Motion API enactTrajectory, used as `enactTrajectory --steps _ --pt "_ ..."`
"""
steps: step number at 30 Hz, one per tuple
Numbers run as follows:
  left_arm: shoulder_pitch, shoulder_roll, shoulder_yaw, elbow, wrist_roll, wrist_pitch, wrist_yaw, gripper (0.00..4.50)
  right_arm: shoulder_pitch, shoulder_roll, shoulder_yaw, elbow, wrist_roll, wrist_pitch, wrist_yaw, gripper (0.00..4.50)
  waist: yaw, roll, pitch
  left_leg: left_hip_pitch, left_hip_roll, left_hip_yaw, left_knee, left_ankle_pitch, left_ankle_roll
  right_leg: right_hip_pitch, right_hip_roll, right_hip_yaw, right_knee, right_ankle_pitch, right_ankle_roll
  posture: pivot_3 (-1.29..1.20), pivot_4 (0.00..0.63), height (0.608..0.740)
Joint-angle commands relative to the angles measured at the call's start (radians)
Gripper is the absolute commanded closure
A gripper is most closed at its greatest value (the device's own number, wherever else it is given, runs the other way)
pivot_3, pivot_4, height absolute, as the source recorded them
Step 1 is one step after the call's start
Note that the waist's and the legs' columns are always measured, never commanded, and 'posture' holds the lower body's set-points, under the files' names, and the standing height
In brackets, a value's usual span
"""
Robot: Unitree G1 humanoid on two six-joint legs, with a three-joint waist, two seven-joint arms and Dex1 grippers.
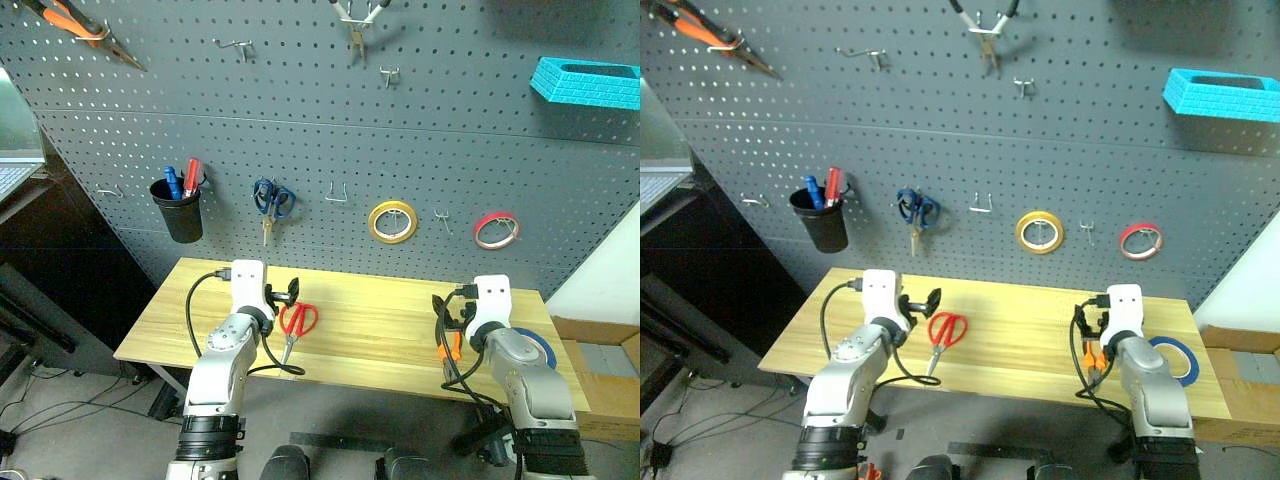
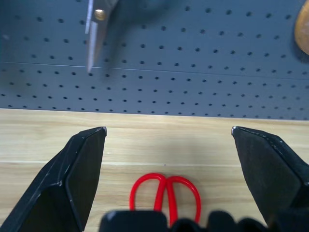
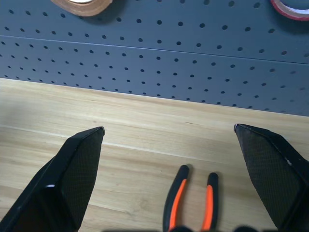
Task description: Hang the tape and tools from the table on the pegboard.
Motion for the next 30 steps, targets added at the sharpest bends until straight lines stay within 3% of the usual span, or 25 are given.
enactTrajectory --steps 1,30 --pt "-0.009 0.009 0.004 -0.064 -0.012 0.003 0.001 0.03 -0.007 -0.004 -0.003 -0.052 0.004 -0.029 0.002 0.0 0.0 0.0 0.0 0.0 0.0 0.0 0.0 0.0 0.0 0.0 0.0 0.0 0.0 0.0 0.0 0.19 0.0 0.74" --pt "0.03 -0.008 0.023 -0.095 -0.016 -0.024 0.036 0.03 -0.006 -0.023 -0.006 -0.046 -0.005 -0.041 0.017 0.0 0.001 0.0 0.0 0.0 0.0 0.0 -0.003 0.0 0.0 0.0 0.0 0.0 -0.004 0.0 0.0 0.21 0.0 0.74"
